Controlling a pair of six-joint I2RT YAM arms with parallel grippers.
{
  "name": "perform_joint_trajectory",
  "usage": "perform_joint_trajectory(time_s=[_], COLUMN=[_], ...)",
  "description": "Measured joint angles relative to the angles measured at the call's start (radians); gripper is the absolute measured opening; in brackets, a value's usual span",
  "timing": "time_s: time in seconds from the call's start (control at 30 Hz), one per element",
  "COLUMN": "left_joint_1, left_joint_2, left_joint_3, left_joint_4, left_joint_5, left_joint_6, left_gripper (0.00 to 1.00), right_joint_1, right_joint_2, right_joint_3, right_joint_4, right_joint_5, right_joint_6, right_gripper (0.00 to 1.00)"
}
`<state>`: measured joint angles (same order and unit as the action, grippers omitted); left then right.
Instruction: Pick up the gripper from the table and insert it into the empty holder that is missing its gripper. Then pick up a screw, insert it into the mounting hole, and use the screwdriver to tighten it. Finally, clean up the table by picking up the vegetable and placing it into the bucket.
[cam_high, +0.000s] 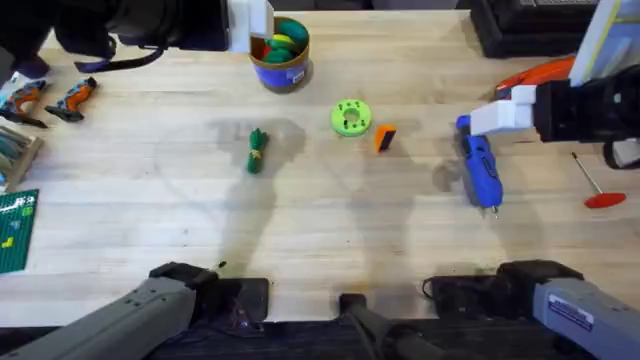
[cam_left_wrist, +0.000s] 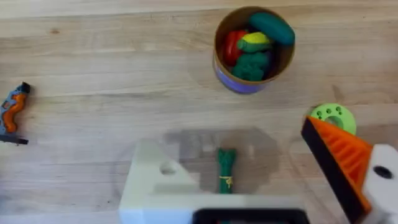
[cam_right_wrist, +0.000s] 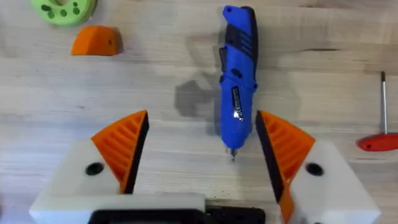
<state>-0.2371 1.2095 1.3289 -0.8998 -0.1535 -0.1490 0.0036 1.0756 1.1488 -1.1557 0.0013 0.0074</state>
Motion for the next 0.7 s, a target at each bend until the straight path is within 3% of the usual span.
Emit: perform_joint_trajectory(time_s=[0.2, 0.3, 0.5, 0.7], left_joint_1=[0.008, 0.038, 0.120, 0.165], left_joint_2=[-0.026, -0.072, -0.222, -0.394], left_joint_3=[-0.007, -0.042, -0.195, -0.395], left_joint_4=[0.051, 0.106, 0.196, 0.315], left_joint_5=[0.015, 0.032, 0.090, 0.140], left_joint_6=[0.001, 0.001, 0.000, 0.000], left_gripper=[0.985, 0.985, 0.985, 0.985], right_joint_1=[0.000, 0.000, 0.000, 0.000], right_joint_2=[0.000, 0.000, 0.000, 0.000], right_joint_3=[0.000, 0.000, 0.000, 0.000], right_joint_4=[0.000, 0.000, 0.000, 0.000], right_joint_5=[0.000, 0.000, 0.000, 0.000], right_joint_6=[0.000, 0.000, 0.000, 0.000], right_gripper=[0.990, 0.991, 0.990, 0.992])
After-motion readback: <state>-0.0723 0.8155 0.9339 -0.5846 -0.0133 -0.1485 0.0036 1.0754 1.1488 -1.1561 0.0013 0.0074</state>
